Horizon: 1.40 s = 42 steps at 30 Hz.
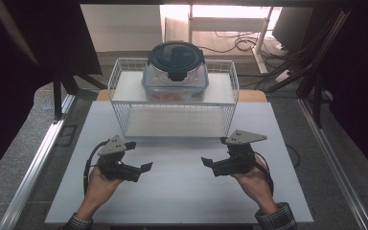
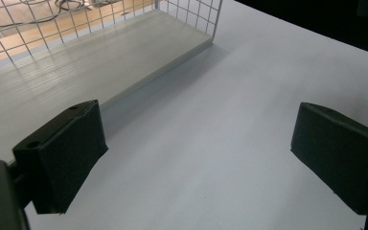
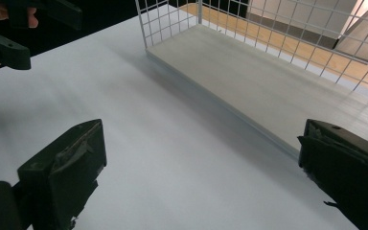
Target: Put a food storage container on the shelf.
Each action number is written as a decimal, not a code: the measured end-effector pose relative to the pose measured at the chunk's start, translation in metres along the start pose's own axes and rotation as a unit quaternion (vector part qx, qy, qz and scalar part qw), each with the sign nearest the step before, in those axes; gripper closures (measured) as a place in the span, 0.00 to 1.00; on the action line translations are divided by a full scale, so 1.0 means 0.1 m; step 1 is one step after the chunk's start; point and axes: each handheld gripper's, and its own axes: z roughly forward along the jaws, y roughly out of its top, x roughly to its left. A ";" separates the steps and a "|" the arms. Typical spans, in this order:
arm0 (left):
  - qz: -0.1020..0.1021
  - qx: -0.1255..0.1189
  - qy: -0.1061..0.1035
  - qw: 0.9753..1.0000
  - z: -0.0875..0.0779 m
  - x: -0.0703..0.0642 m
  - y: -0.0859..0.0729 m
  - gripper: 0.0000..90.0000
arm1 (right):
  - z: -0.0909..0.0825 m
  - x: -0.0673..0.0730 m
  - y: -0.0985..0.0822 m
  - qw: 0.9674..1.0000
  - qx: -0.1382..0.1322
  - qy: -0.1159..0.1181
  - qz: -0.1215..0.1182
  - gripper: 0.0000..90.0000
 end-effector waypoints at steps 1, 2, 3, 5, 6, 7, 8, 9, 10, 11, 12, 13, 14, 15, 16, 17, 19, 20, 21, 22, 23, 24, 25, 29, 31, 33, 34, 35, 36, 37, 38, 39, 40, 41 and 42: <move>0.000 0.000 -0.001 1.000 0.00 -0.01 -0.01 0.05 | 0.00 0.01 -0.02 1.000 0.000 0.000 0.002 0.02; 0.002 0.000 0.000 1.000 0.00 -0.02 -0.02 0.05 | 0.00 0.01 -0.03 1.000 -0.002 0.000 0.003 0.02; 0.005 0.001 0.001 1.000 -0.01 -0.04 -0.02 0.05 | 0.00 0.01 -0.04 1.000 -0.003 0.000 0.004 0.02; 0.012 0.004 0.005 1.000 -0.01 -0.07 -0.05 0.05 | 0.00 0.03 -0.07 1.000 -0.003 -0.002 0.004 0.02; 0.015 0.007 0.007 1.000 -0.01 -0.08 -0.06 0.05 | 0.00 0.03 -0.08 1.000 -0.003 -0.003 0.003 0.01; 0.016 0.008 0.007 1.000 -0.01 -0.08 -0.07 0.05 | 0.00 0.04 -0.09 1.000 -0.004 -0.003 0.003 0.01; 0.016 0.009 0.006 1.000 -0.01 -0.09 -0.08 0.05 | 0.00 0.05 -0.11 1.000 -0.005 -0.003 0.003 0.01; 0.014 0.009 0.005 1.000 -0.02 -0.09 -0.10 0.05 | 0.00 0.06 -0.12 1.000 -0.004 -0.003 0.003 0.01; 0.014 0.010 0.005 1.000 -0.02 -0.09 -0.11 0.05 | 0.00 0.07 -0.14 1.000 -0.002 -0.005 0.000 0.01; 0.012 0.010 0.004 1.000 -0.03 -0.10 -0.12 0.05 | 0.00 0.08 -0.16 1.000 -0.001 -0.006 0.000 0.01; 0.010 0.009 0.002 1.000 -0.03 -0.10 -0.14 0.05 | 0.00 0.08 -0.18 1.000 0.000 -0.007 0.000 0.01; 0.010 0.010 0.001 1.000 -0.04 -0.11 -0.15 0.05 | 0.00 0.09 -0.19 1.000 0.001 -0.005 0.004 0.01; 0.008 0.010 0.000 1.000 -0.05 -0.11 -0.17 0.04 | -0.01 0.09 -0.21 1.000 0.000 -0.002 0.005 0.00; 0.007 0.010 -0.002 1.000 -0.06 -0.12 -0.19 0.04 | -0.02 0.10 -0.22 1.000 0.000 -0.001 0.008 0.00; 0.006 0.010 -0.003 1.000 -0.06 -0.12 -0.20 0.04 | -0.03 0.11 -0.24 1.000 0.000 -0.001 0.009 0.00; 0.006 0.010 -0.003 1.000 -0.07 -0.13 -0.22 0.04 | -0.04 0.12 -0.25 1.000 -0.001 0.000 0.010 0.00; 0.006 0.010 -0.005 1.000 -0.09 -0.14 -0.25 0.03 | -0.06 0.14 -0.27 1.000 -0.003 -0.001 0.009 0.00; 0.004 0.010 -0.005 1.000 -0.09 -0.15 -0.27 0.03 | -0.08 0.16 -0.28 1.000 -0.003 -0.002 0.008 0.00; 0.006 0.012 -0.004 1.000 -0.10 -0.16 -0.28 0.03 | -0.09 0.17 -0.30 1.000 -0.004 -0.003 0.007 0.00; 0.006 0.012 -0.004 1.000 -0.11 -0.17 -0.29 0.03 | -0.10 0.18 -0.31 1.000 -0.006 -0.005 0.005 0.00; 0.007 0.012 -0.004 1.000 -0.11 -0.18 -0.31 0.03 | -0.11 0.19 -0.32 1.000 -0.006 -0.006 0.004 0.00; 0.006 0.012 -0.005 1.000 -0.11 -0.19 -0.32 0.02 | -0.12 0.20 -0.33 1.000 -0.005 -0.006 0.005 0.00; 0.006 0.013 -0.005 1.000 -0.12 -0.20 -0.33 0.02 | -0.13 0.21 -0.34 1.000 -0.004 -0.007 0.004 0.00; 0.008 0.014 -0.006 1.000 -0.12 -0.23 -0.39 0.02 | -0.15 0.23 -0.40 1.000 -0.001 -0.006 0.000 0.00; 0.009 0.015 -0.006 1.000 -0.12 -0.25 -0.42 0.01 | -0.15 0.24 -0.43 1.000 0.001 -0.006 0.000 0.00; 0.011 0.016 -0.005 1.000 -0.12 -0.27 -0.44 0.01 | -0.15 0.25 -0.46 1.000 0.003 -0.006 0.002 0.00; 0.012 0.017 -0.006 1.000 -0.11 -0.27 -0.46 0.01 | -0.15 0.25 -0.48 1.000 0.004 -0.006 0.002 0.00; 0.014 0.019 -0.006 1.000 -0.11 -0.28 -0.47 0.01 | -0.15 0.25 -0.50 1.000 0.004 -0.006 0.002 0.00; 0.015 0.021 -0.005 1.000 -0.11 -0.29 -0.48 0.01 | -0.15 0.25 -0.52 1.000 0.006 -0.008 0.002 0.00; 0.018 0.023 -0.004 1.000 -0.10 -0.29 -0.50 0.01 | -0.15 0.25 -0.54 1.000 0.008 -0.010 0.002 0.00; 0.018 0.024 -0.004 1.000 -0.10 -0.30 -0.51 0.01 | -0.15 0.25 -0.56 1.000 0.009 -0.011 0.002 0.00; 0.018 0.026 -0.005 0.999 -0.09 -0.30 -0.52 0.01 | -0.15 0.25 -0.57 1.000 0.009 -0.012 0.002 0.00; 0.019 0.029 -0.006 0.999 -0.09 -0.30 -0.54 0.01 | -0.15 0.26 -0.59 1.000 0.009 -0.014 0.002 0.00; 0.020 0.033 -0.006 0.999 -0.08 -0.30 -0.55 0.00 | -0.15 0.26 -0.61 1.000 0.011 -0.016 0.001 0.00; 0.021 0.039 -0.004 0.999 -0.07 -0.30 -0.57 0.00 | -0.15 0.26 -0.62 1.000 0.012 -0.019 0.001 0.00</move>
